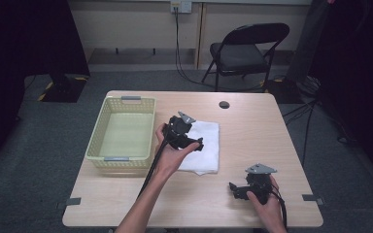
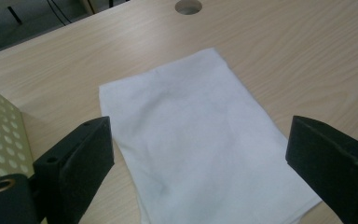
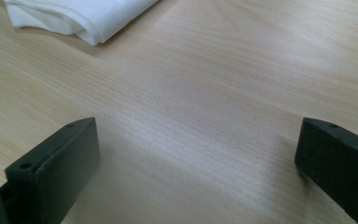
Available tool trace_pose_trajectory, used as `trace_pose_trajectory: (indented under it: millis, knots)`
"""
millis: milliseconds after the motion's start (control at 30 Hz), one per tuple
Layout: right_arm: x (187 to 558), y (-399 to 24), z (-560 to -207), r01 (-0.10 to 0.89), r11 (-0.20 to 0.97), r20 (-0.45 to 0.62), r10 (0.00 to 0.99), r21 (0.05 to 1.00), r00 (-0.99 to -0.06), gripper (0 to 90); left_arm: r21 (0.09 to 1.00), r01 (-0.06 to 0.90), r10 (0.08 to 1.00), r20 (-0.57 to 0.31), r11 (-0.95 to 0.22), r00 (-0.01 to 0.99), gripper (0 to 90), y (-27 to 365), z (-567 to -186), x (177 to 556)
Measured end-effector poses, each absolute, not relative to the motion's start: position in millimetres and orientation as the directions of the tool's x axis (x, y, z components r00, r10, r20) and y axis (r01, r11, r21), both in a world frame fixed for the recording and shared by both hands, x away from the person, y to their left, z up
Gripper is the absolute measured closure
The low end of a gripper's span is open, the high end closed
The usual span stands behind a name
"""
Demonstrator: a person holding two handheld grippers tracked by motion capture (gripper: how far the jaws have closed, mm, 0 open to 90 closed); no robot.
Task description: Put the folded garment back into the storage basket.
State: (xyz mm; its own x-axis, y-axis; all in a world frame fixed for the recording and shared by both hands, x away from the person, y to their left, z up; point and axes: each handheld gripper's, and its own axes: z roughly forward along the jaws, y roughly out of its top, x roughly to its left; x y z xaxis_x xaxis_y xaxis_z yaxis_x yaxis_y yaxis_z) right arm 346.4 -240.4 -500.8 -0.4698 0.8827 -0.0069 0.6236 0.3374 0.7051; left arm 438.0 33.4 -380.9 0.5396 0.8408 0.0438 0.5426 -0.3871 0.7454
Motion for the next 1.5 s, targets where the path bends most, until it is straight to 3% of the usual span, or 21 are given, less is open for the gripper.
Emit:
trace_pose_trajectory:
  millis: [533, 1500]
  knots:
    - [347, -240, -501, 0.621, 0.341, -0.008, 0.881, 0.705, -0.474, 0.0, 0.725, 0.607, 0.874, -0.012, -0.327, 0.485, 8.5, 27, -400, 466]
    - [347, -240, -501, 0.618, 0.347, -0.008, 0.876, 0.706, -0.483, 0.0, 0.62, 0.676, 0.855, -0.019, -0.397, 0.519, 6.7, -10, -455, 496]
